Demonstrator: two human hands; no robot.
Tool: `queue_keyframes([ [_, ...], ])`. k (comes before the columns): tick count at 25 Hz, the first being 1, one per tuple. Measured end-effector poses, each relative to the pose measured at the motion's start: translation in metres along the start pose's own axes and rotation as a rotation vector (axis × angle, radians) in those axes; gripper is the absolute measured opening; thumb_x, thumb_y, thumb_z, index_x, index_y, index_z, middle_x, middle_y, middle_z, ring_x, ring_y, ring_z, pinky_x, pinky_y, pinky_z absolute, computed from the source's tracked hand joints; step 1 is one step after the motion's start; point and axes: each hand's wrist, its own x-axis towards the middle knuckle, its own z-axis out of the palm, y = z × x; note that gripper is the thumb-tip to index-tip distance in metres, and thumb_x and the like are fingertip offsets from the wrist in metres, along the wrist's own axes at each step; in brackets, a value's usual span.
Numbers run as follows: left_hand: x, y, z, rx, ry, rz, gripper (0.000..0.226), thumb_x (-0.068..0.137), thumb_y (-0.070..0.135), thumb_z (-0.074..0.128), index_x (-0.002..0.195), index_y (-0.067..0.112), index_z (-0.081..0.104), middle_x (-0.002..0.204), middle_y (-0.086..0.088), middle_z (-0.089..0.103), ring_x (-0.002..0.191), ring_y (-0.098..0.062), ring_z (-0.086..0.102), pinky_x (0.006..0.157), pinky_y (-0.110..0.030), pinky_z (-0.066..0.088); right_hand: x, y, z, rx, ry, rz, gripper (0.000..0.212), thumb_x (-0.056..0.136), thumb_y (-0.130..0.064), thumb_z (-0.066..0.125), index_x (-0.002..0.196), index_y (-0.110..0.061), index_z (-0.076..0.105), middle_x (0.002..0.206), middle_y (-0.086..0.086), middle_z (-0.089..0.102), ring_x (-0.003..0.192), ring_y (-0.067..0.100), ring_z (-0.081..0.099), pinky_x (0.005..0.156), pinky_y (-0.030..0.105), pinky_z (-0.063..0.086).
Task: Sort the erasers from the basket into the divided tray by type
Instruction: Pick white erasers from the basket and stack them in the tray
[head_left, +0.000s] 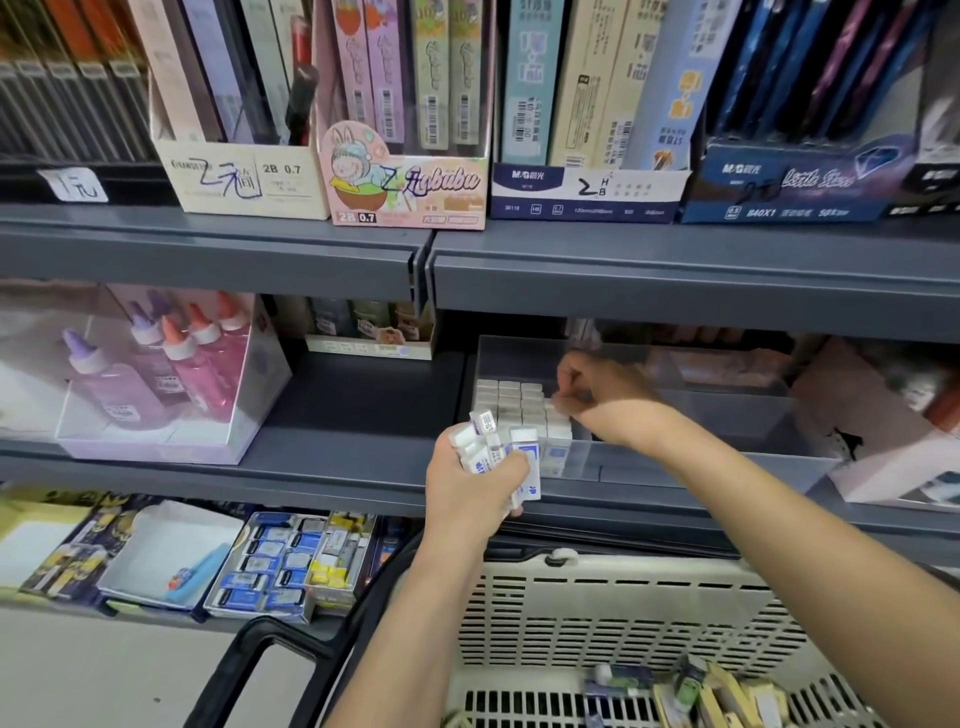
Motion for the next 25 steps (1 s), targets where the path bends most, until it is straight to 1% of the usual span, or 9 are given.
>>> queue_keyframes([
  [3,-0.001,0.001,0.0,-0.014,-0.01,-0.015,0.033,0.078,0.005,0.066,0.096,0.028,0.053,0.081,0.0,0.067,0.054,-0.005,0.064,0.046,-0.022,0.05,0.0,-0.001,-0.003,-0.049,-0.028,-0.003,0.022,0.089,-0.029,0.056,0.072,-0.03,0.041,0.089,-0.007,0.065,0.087,0.019,0.057,0.098,0.034,0.033],
  [5,-0.002,0.0,-0.001,-0.04,-0.015,-0.032,0.033,0.079,0.004,0.066,0.098,0.027,0.054,0.083,-0.002,0.067,0.055,-0.007,0.065,0.046,-0.022,0.049,-0.006,-0.003,-0.004,-0.044,0.028,-0.048,0.014,0.088,-0.028,0.056,0.078,-0.03,0.046,0.094,-0.008,0.065,0.093,0.019,0.057,0.097,0.034,0.032],
  [7,-0.001,0.001,-0.001,-0.057,-0.021,-0.036,0.032,0.079,0.005,0.066,0.099,0.027,0.054,0.083,-0.002,0.068,0.057,-0.008,0.065,0.047,-0.023,0.049,-0.019,-0.008,-0.007,0.142,0.073,-0.104,0.009,0.086,-0.034,0.059,0.08,-0.033,0.052,0.09,-0.014,0.063,0.09,0.012,0.058,0.091,0.031,0.039],
  [10,-0.001,0.002,-0.001,-0.063,-0.024,-0.032,0.032,0.079,0.004,0.067,0.101,0.023,0.054,0.081,-0.002,0.069,0.057,-0.008,0.065,0.046,-0.023,0.049,-0.041,-0.019,-0.012,0.416,-0.066,-0.195,0.004,0.084,-0.041,0.06,0.081,-0.042,0.063,0.079,-0.018,0.066,0.069,-0.001,0.06,0.076,0.024,0.049],
  [12,-0.002,0.002,0.001,-0.061,-0.036,-0.033,0.033,0.079,0.004,0.067,0.102,0.022,0.053,0.081,-0.002,0.068,0.057,-0.008,0.066,0.046,-0.023,0.049,-0.047,-0.021,-0.013,0.411,-0.101,-0.233,0.008,0.086,-0.03,0.062,0.085,-0.034,0.069,0.068,-0.013,0.065,0.062,0.001,0.057,0.071,0.025,0.05],
  [15,-0.004,0.002,0.003,-0.058,-0.067,-0.023,0.032,0.08,0.003,0.067,0.1,0.023,0.053,0.083,-0.003,0.069,0.061,-0.01,0.067,0.046,-0.023,0.049,-0.049,-0.021,-0.016,0.406,-0.154,-0.199,0.014,0.09,-0.015,0.056,0.084,-0.024,0.066,0.057,-0.007,0.061,0.052,0.006,0.055,0.062,0.023,0.05],
  [19,-0.003,0.002,0.001,-0.124,-0.085,-0.039,0.03,0.08,0.004,0.068,0.101,0.02,0.053,0.082,-0.003,0.07,0.068,-0.015,0.068,0.048,-0.025,0.05,-0.049,-0.012,-0.026,0.55,-0.169,-0.165,0.02,0.093,-0.007,0.049,0.084,-0.021,0.059,0.059,-0.007,0.063,0.051,0.005,0.055,0.057,0.015,0.046],
  [22,-0.001,0.002,-0.002,-0.267,-0.188,-0.129,0.023,0.085,0.005,0.064,0.102,0.015,0.052,0.09,-0.007,0.074,0.081,-0.022,0.071,0.045,-0.024,0.047,-0.049,-0.005,-0.03,0.752,-0.203,-0.178,0.018,0.094,-0.004,0.047,0.087,-0.018,0.057,0.061,-0.006,0.063,0.054,0.004,0.056,0.05,0.012,0.039],
  [25,-0.002,0.0,0.0,-0.34,-0.191,-0.118,0.018,0.086,0.003,0.061,0.096,0.014,0.052,0.083,-0.008,0.072,0.066,-0.017,0.067,0.043,-0.024,0.044,-0.052,-0.002,-0.024,0.889,-0.208,-0.148,0.017,0.094,-0.005,0.047,0.093,-0.015,0.059,0.068,0.0,0.068,0.061,0.008,0.062,0.049,0.016,0.04],
])
